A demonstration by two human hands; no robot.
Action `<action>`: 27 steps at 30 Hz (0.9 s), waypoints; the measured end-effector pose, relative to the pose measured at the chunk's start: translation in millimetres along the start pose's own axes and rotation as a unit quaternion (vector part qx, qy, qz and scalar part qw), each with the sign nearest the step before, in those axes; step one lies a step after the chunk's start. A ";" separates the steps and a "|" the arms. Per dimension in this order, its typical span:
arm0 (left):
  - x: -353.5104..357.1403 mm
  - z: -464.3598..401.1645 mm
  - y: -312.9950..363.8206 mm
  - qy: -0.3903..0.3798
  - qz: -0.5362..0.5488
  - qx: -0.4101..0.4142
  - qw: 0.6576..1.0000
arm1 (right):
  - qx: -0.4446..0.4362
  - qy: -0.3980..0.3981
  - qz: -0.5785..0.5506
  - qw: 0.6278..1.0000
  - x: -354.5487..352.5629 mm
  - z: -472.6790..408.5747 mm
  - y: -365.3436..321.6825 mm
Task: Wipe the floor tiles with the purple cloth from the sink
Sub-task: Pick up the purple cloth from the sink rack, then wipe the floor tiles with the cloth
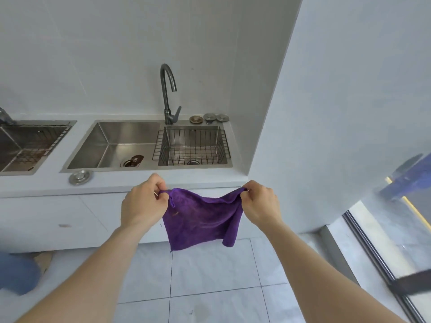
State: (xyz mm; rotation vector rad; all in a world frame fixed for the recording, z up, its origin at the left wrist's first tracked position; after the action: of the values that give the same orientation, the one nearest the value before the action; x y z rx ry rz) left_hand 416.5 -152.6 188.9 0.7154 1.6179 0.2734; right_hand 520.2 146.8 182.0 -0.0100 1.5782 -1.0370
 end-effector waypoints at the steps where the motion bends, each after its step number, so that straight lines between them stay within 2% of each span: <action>1: 9.5 10.5 -1.9 -0.008 -0.001 -0.004 1.000 | 0.007 -0.007 -0.002 1.000 5.9 6.3 13.3; 12: 115.0 91.2 -87.3 -0.106 0.048 -0.068 0.991 | 0.099 -0.050 0.030 0.993 106.0 65.5 119.7; 20: 212.2 128.9 -193.0 -0.180 0.038 -0.061 0.981 | 0.155 -0.087 0.046 0.983 238.1 104.4 187.2; 27: 311.9 198.3 -288.8 -0.240 0.037 -0.101 0.965 | 0.213 -0.120 0.039 0.969 352.6 141.4 269.2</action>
State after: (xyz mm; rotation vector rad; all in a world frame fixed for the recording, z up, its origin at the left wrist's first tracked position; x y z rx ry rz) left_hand 515.0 -237.5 -261.8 0.6261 1.0878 0.2892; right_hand 661.8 39.0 -248.3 0.2119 1.1074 -1.2440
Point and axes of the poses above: each hand's wrist, its own z-axis away from the middle knuckle, its own x-axis out of the palm, y = z × x, the point moved 10 cm from there along -z, towards the middle knuckle, and after that the axes turned 9 degrees about x, right-handed, at the moved point
